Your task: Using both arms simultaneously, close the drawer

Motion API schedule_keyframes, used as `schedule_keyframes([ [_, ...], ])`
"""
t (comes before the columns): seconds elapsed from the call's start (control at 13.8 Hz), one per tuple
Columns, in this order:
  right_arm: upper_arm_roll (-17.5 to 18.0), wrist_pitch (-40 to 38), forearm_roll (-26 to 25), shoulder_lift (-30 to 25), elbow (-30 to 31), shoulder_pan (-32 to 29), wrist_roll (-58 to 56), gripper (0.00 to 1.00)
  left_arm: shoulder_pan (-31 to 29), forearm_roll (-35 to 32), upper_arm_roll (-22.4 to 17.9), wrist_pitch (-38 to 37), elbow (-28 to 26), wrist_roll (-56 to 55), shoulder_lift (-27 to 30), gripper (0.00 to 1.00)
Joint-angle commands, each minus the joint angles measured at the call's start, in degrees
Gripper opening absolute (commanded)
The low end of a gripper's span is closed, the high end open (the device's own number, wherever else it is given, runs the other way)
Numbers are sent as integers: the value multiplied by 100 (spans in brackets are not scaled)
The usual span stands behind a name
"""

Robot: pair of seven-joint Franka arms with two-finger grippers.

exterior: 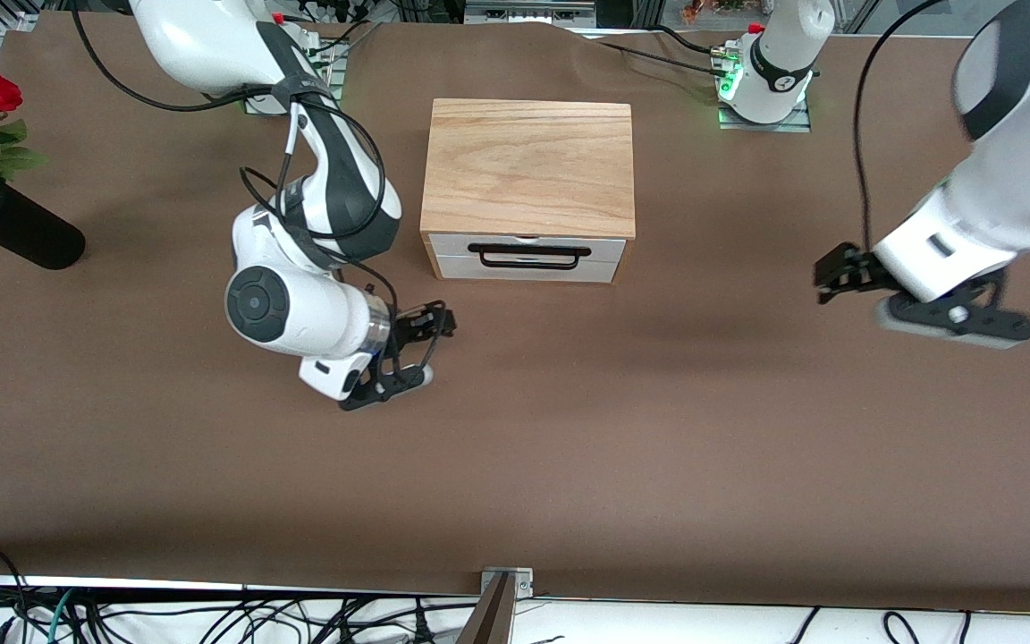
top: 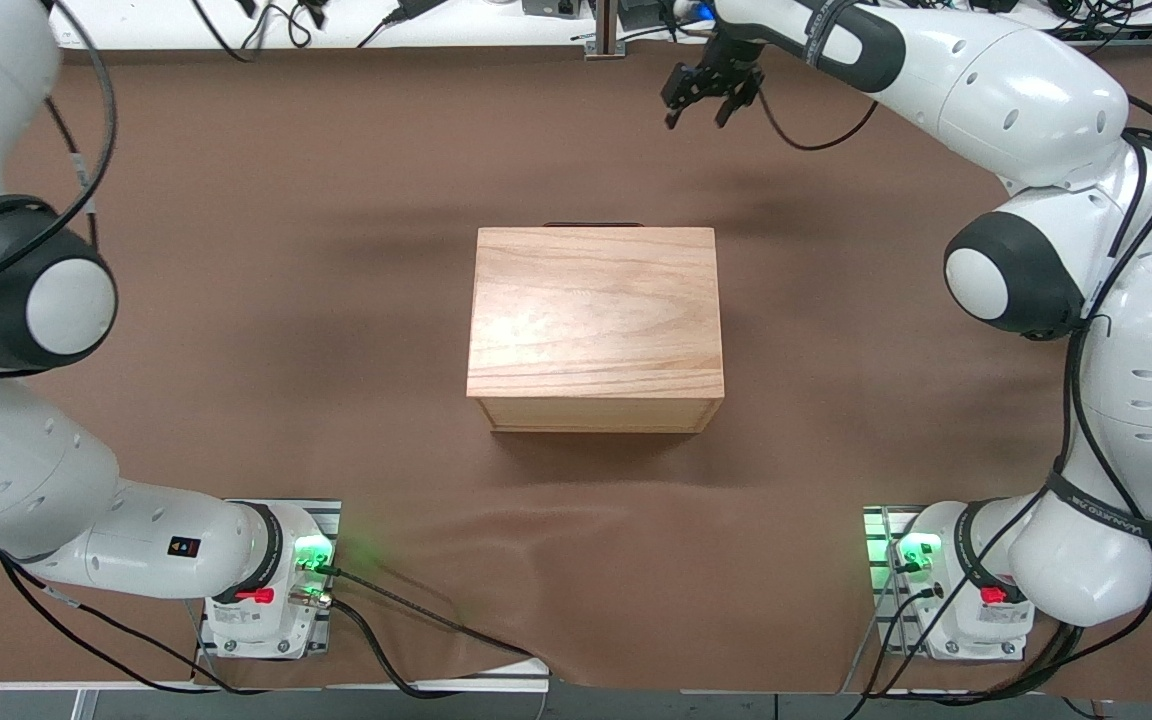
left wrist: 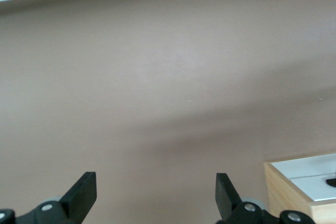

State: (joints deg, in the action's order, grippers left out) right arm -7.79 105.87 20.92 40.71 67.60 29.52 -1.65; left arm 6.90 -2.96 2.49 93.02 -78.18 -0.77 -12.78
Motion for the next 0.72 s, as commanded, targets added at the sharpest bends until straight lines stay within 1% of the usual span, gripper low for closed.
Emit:
schedule_keyframes([
  [0.0, -450, -93, -185, -116, -54, -8, -685, 100, -206, -126, 41, -56, -407, 16, 390, 100],
  [0.14, -775, -41, -185, -125, -63, 1, -924, 100, -277, -126, 41, -47, -1047, -10, 819, 100],
  [0.22, -838, -23, -194, -160, -54, -17, -899, 100, -277, -126, 41, -47, -1355, -11, 1082, 100],
  [0.29, -856, -23, -203, -221, -46, -86, -890, 100, -277, -126, 41, -30, -1732, -11, 1389, 100],
  [0.36, -847, -23, -203, -335, 7, -218, -890, 100, -277, -117, 41, -21, -1997, -19, 1593, 100],
  [0.43, -838, 3, -203, -501, 146, -367, -890, 100, -303, -30, 50, -47, -2034, -2, 1612, 100],
  [0.51, -821, 152, -203, -781, 391, -577, -907, 100, -347, 171, 41, -73, -1982, 16, 1569, 100],
  [0.58, -812, 327, -220, -1080, 690, -762, -933, 100, -356, 242, 32, -65, -1921, 68, 1507, 100],
  [0.65, -812, 346, -307, -1379, 936, -955, -942, 100, -348, 243, 50, -65, -1842, 69, 1472, 100],
])
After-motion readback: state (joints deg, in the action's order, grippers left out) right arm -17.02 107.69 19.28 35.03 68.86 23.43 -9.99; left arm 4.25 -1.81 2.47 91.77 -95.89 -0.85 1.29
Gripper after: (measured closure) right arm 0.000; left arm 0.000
